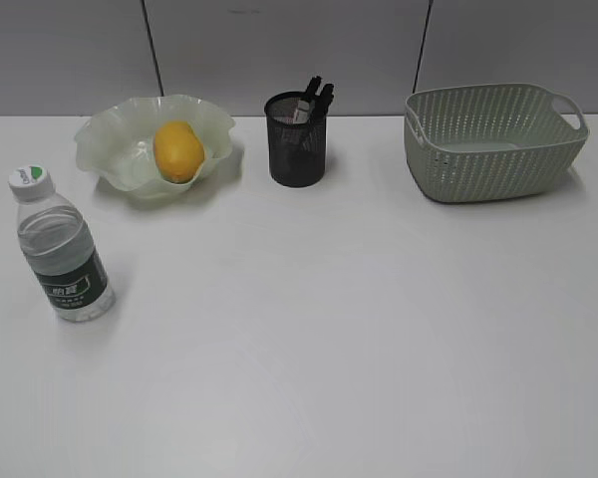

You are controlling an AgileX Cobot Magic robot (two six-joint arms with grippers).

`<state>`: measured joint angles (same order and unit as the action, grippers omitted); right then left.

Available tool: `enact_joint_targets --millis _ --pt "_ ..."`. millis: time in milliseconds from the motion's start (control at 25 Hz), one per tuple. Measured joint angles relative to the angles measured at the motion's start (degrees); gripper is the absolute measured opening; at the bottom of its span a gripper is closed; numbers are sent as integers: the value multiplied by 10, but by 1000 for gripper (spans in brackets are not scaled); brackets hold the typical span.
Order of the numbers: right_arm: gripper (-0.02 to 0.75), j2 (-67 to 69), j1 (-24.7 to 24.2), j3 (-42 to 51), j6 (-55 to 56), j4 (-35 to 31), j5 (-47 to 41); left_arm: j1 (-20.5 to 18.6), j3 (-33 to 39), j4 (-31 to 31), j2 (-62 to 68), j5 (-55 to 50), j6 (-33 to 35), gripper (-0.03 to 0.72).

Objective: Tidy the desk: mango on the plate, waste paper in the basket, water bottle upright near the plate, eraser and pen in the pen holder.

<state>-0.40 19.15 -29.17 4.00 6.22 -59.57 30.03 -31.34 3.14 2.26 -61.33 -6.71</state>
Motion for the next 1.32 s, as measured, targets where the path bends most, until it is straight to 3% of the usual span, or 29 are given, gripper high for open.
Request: enact_joint_targets --millis 440,600,760,920,1320 --pt "267 0 -1 0 0 -1 0 -7 5 -7 -26 5 0 355" --pt "267 0 -44 0 0 -1 0 -101 5 -7 -26 7 0 354" --pt "267 0 -124 0 0 -1 0 -195 5 -7 -26 7 0 352" --pt "267 0 -160 0 0 -1 0 -217 5 -7 -26 7 0 351" --pt "267 0 -162 0 0 -2 0 -227 5 -7 -26 7 0 333"
